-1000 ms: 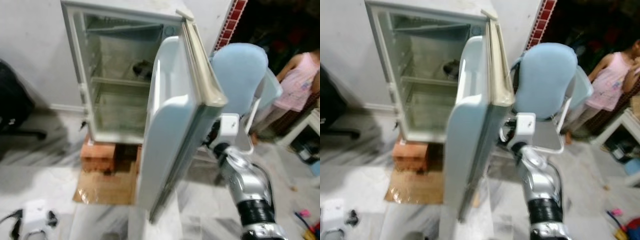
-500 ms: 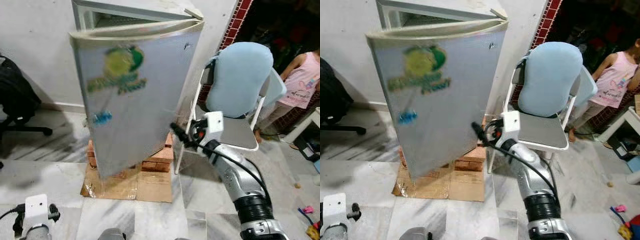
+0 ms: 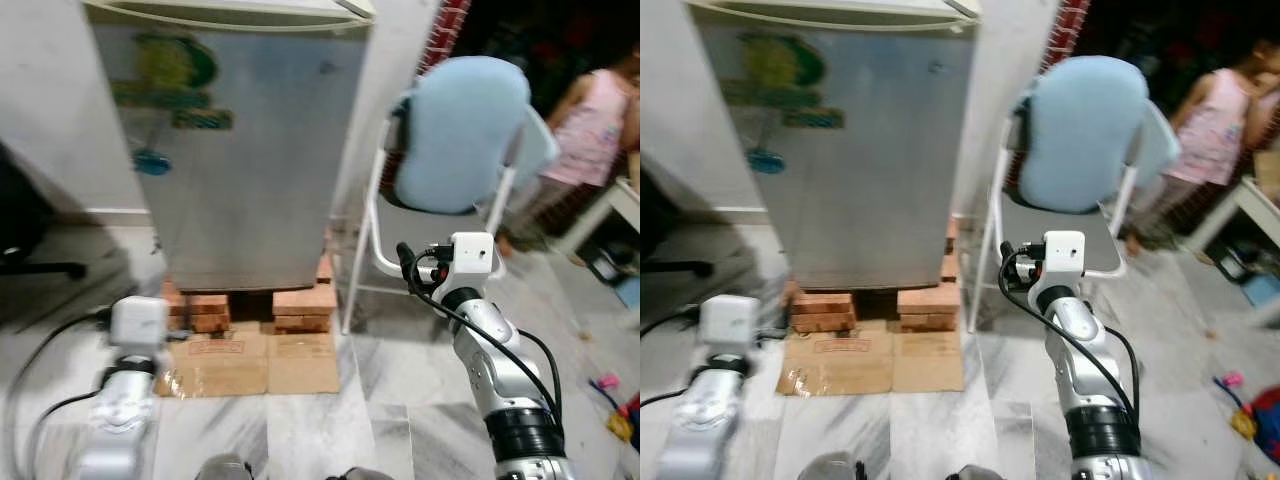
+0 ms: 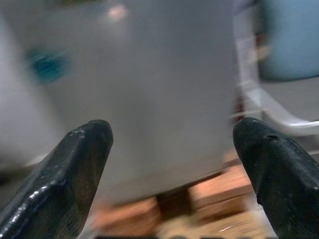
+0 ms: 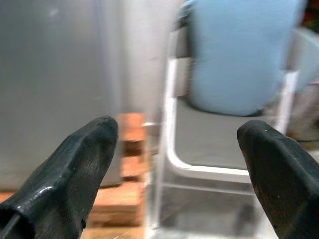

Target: Restocking fridge

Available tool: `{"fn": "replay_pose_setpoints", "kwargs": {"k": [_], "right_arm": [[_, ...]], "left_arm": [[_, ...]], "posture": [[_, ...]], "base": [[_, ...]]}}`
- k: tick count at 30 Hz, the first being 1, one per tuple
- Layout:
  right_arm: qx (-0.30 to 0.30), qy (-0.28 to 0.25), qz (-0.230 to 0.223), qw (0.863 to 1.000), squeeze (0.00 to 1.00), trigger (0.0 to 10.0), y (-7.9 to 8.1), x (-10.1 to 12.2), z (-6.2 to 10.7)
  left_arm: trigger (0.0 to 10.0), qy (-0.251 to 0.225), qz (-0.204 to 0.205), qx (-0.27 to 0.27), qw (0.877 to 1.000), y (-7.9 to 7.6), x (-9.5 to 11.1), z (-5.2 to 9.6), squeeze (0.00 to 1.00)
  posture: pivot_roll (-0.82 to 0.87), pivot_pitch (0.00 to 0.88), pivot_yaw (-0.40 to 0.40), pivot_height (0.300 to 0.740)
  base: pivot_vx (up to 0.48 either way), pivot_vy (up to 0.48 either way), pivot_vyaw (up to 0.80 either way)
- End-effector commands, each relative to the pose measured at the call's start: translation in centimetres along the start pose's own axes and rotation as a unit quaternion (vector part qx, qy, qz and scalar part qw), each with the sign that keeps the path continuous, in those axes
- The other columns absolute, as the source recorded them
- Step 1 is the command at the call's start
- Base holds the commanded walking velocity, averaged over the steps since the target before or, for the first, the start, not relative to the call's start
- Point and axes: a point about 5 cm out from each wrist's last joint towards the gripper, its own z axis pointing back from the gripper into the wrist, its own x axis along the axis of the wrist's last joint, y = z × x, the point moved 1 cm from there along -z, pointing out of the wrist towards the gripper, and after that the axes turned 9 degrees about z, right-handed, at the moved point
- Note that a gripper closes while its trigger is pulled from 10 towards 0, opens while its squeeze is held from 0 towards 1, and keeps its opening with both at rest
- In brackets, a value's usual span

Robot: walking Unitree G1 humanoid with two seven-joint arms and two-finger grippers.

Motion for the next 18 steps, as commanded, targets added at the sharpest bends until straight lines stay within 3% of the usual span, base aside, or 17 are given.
{"fn": "replay_pose_setpoints", "kwargs": {"k": [1,2,8,12,14,18], "right_arm": [[-0.026,-0.010,0.005,1.000,0.00,10.0,-1.0,0.4,0.5],[-0.036,-0.014,0.008,0.999,0.00,10.0,-1.3,0.4,0.9],[-0.067,-0.008,0.007,0.998,0.00,10.0,-2.0,-0.3,2.8],[-0.075,-0.001,0.010,0.997,0.00,10.0,-2.2,-0.9,3.8],[-0.079,0.003,0.012,0.997,0.00,10.0,-2.2,-1.0,4.2],[-0.077,0.004,0.020,0.997,0.00,10.0,-2.1,-1.0,4.2]], "left_arm": [[10.0,0.003,0.001,-0.018,1.000,-0.5,0.4,0.3,0.00],[10.0,0.001,0.000,-0.041,0.999,-1.3,1.0,0.4,0.00],[10.0,0.004,0.012,-0.075,0.997,-2.8,2.1,0.8,0.00],[10.0,0.000,0.041,-0.104,0.994,-4.1,3.0,0.7,0.00],[10.0,0.004,0.044,-0.110,0.993,-4.5,3.3,0.6,0.00],[10.0,0.011,0.055,-0.135,0.989,-5.2,3.8,0.1,0.00]], "posture": [[0.06,0.000,-0.056,0.740],[0.05,0.000,-0.047,0.740],[0.03,0.000,-0.027,0.740],[0.03,0.000,-0.020,0.740],[0.02,0.000,-0.020,0.740],[0.01,0.000,-0.023,0.740]], "base": [[0.000,0.000,-0.80],[0.000,0.000,-0.80],[0.000,0.000,-0.70],[0.000,0.000,0.00],[0.000,0.292,0.00],[0.000,0.472,-0.80]]}}
